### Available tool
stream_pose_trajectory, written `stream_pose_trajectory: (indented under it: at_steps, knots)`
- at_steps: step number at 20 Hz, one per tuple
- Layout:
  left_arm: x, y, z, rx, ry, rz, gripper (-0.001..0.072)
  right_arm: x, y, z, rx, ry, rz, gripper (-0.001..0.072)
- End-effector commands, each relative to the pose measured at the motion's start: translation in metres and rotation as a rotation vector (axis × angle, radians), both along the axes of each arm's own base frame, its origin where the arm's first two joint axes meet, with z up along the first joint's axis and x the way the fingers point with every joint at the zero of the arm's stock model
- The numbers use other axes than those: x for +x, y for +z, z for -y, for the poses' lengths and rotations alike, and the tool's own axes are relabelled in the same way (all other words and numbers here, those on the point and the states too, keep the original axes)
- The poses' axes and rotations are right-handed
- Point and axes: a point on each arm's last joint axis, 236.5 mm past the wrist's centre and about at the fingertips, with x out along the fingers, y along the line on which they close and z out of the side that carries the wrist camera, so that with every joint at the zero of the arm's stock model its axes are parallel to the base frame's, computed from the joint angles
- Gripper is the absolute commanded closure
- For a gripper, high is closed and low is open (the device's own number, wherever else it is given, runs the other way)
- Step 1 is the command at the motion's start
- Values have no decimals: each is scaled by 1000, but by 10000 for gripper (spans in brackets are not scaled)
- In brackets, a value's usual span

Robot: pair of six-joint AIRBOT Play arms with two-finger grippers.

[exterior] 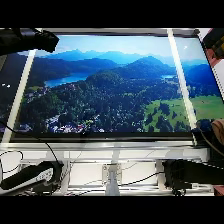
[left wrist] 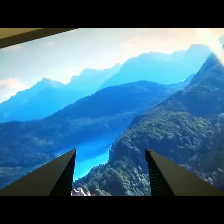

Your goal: Fold the clothes and pants, and hang the long-sleeved shirts on hangers.

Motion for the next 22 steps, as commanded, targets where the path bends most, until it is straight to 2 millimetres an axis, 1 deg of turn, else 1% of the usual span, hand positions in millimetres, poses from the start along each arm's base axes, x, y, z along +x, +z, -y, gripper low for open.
stream_pose_trajectory:
  at_steps: [1,2,5,6,7,8,9,10,11,12,13,14,15,17,18,19,21,22]
  knots:
    - [0,1,-1,1,1,1,239,-11,-2,8,-24,-36,-33,90]
    - [0,1,-1,1,1,1,239,-11,-2,8,-24,-36,-33,18]
    - [0,1,-1,1,1,1,239,-10,-1,9,-27,-35,-27,34]
    - [0,1,-1,1,1,1,239,-6,1,10,-35,-30,-10,36]
    - [0,1,-1,0,1,1,239,2,4,14,-53,-23,23,90]
    - [0,1,-1,1,1,1,239,15,9,19,-80,-7,71,196]
    - [0,1,-1,1,1,1,239,29,15,23,-105,13,112,281]
    - [0,1,-1,1,1,1,239,47,19,25,-128,65,142,400]
    - [0,1,-1,1,1,1,239,69,23,26,-148,125,169,501]
    - [0,1,-1,1,1,1,239,98,29,27,-183,206,204,620]
    - [0,1,-1,1,1,1,239,129,34,24,-210,294,236,679]
    - [0,1,-1,1,1,1,239,160,37,18,-230,375,256,679]
    - [0,1,-1,1,1,1,239,195,39,7,-241,460,265,680]
    - [0,1,-1,1,1,1,239,265,41,-31,-278,698,274,680]
    - [0,1,-1,1,1,1,239,300,44,-58,-300,833,279,680]
    - [0,1,-1,1,1,2,239,332,49,-89,-333,980,286,680]
    - [0,1,-1,1,1,1,239,382,60,-154,-389,1227,304,680]
    - [0,1,-1,1,1,1,239,400,65,-187,-400,1317,317,680]
